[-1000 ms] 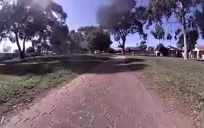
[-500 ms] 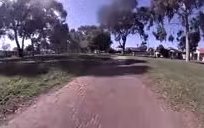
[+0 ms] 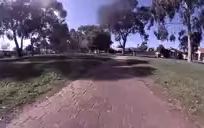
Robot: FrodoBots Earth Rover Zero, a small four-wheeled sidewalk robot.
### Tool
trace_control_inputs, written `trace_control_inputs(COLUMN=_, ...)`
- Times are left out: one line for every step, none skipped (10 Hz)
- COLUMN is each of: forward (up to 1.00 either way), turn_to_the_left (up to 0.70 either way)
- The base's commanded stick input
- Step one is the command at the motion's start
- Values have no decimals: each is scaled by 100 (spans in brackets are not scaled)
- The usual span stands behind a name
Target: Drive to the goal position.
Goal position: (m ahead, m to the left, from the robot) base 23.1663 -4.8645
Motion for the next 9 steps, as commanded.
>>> trace_control_inputs(forward=70, turn_to_the_left=0)
trace_control_inputs(forward=70, turn_to_the_left=0)
trace_control_inputs(forward=70, turn_to_the_left=0)
trace_control_inputs(forward=70, turn_to_the_left=0)
trace_control_inputs(forward=70, turn_to_the_left=0)
trace_control_inputs(forward=70, turn_to_the_left=0)
trace_control_inputs(forward=70, turn_to_the_left=0)
trace_control_inputs(forward=70, turn_to_the_left=0)
trace_control_inputs(forward=70, turn_to_the_left=0)
